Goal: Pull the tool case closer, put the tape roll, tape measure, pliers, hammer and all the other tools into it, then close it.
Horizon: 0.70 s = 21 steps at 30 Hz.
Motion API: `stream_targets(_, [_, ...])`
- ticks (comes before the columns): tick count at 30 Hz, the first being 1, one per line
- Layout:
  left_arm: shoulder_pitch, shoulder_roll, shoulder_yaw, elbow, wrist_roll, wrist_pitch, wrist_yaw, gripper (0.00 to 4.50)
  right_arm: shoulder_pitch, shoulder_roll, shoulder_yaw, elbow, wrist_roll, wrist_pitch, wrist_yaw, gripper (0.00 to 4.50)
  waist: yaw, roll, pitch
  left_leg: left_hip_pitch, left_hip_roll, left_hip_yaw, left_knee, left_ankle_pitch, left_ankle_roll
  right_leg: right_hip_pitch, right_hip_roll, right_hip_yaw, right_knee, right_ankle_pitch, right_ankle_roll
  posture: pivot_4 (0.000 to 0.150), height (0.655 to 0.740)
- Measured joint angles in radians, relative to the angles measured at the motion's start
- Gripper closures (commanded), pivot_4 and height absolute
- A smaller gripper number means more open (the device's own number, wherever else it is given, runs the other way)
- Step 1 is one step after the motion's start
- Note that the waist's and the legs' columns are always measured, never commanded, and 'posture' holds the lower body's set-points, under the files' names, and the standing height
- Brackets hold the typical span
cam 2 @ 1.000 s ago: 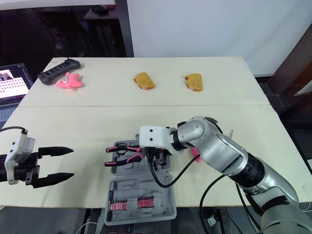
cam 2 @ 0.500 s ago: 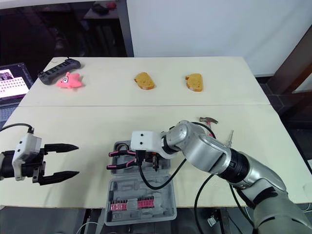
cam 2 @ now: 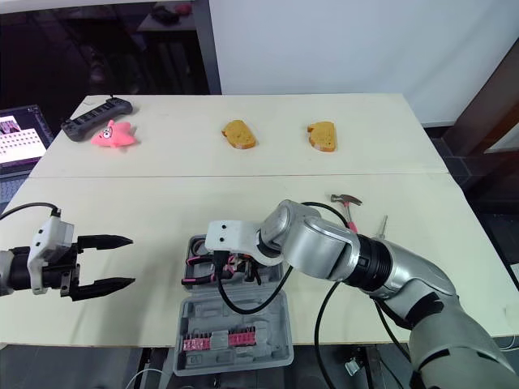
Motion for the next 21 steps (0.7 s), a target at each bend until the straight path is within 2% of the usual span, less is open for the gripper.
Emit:
stream_targets(12, [-0.024,0.0,-0.036,0.002,0.0,0.0,0.0,0.03,-0.03,0.019,0.092,0.081,0.016,-0.023,-0.045,3.72,-0.002,0.0,0.0,0.0,0.0,0.0,0.0,0.0,0.0,0.0,0.0,0.0,0.0,0.0,0.0,0.15,0.74])
stream_targets(21, [-0.031,0.0,-0.041,0.016,0.0,0.001,-0.002,0.03,0.025,0.064,0.109,0.172,0.003,-0.092,-0.09,3.72,-0.006,0.0,0.0,0.0,0.0,0.0,0.0,0.0,0.0,0.0,0.0,0.0,0.001,0.0,0.0,0.15,0.74])
